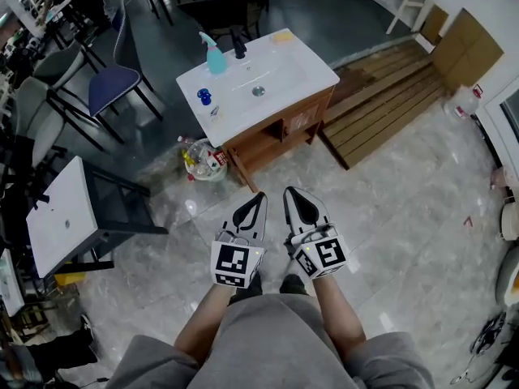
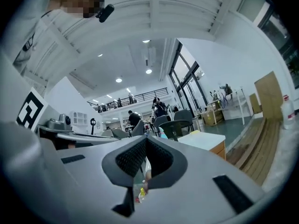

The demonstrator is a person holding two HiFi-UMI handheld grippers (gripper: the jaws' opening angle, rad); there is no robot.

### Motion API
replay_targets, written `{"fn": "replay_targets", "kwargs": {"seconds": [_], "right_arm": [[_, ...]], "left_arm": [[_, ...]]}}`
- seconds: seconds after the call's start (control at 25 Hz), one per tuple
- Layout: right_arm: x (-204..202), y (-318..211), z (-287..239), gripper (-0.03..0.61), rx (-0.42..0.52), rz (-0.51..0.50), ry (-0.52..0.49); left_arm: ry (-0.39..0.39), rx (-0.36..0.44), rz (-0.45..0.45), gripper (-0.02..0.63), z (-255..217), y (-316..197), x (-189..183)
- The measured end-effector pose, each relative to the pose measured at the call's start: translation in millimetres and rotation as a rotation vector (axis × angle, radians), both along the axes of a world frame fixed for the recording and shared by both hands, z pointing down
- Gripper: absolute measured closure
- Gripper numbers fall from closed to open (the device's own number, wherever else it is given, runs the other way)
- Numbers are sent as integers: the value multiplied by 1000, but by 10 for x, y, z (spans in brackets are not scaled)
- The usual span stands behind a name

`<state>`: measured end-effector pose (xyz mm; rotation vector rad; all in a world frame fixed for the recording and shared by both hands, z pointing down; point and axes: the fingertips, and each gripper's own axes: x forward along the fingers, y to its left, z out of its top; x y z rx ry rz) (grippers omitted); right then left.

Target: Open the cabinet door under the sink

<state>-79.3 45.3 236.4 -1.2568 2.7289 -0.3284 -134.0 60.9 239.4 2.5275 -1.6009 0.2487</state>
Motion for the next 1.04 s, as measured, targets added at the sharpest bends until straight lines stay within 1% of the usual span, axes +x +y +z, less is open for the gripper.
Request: {"fn": "replay_targets", "kwargs": {"seconds": [0.28, 0.44, 0.72, 1.04], "right_arm": [[-37, 57, -508, 571, 133, -13, 37], [2, 77, -629, 571, 168, 0, 48], [93, 46, -707, 571, 194, 19, 61], [166, 19, -748, 571, 198, 30, 61]], "left_arm": [[10, 127, 40, 606, -509, -66, 89], [13, 174, 54, 606, -668, -70, 100], [14, 199, 82, 606, -728, -79, 160], [19, 198, 98, 606, -759, -89, 248]]}}
